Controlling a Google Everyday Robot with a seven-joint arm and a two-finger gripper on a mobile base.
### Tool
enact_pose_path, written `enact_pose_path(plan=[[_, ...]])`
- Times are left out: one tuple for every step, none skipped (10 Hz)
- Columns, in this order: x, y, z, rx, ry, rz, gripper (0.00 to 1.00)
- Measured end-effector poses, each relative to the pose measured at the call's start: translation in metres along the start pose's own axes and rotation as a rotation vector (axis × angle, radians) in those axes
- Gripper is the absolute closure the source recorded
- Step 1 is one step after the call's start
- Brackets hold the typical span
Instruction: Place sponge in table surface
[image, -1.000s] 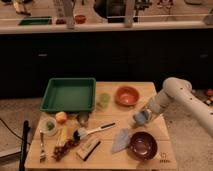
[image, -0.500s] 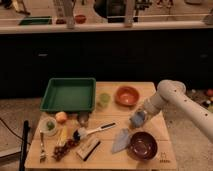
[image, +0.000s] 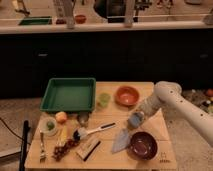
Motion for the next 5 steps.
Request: enact_pose_path(plan=[[-0.0008, 0.0, 0.0028, -0.002, -0.003, -0.001, 0.95], [-0.0017, -0.0004, 0.0049, -0.002, -0.006, -0.002, 0.85], [-0.0027, -0.0025, 0.0049, 0.0, -0.011, -0.004, 0.76], [-0.0034, -0.005, 0.0045, 0.006, -0.019, -0.005, 0.65], [-0.0038, -0.0048, 0.0041, 0.004, -0.028, -0.003, 0.57]])
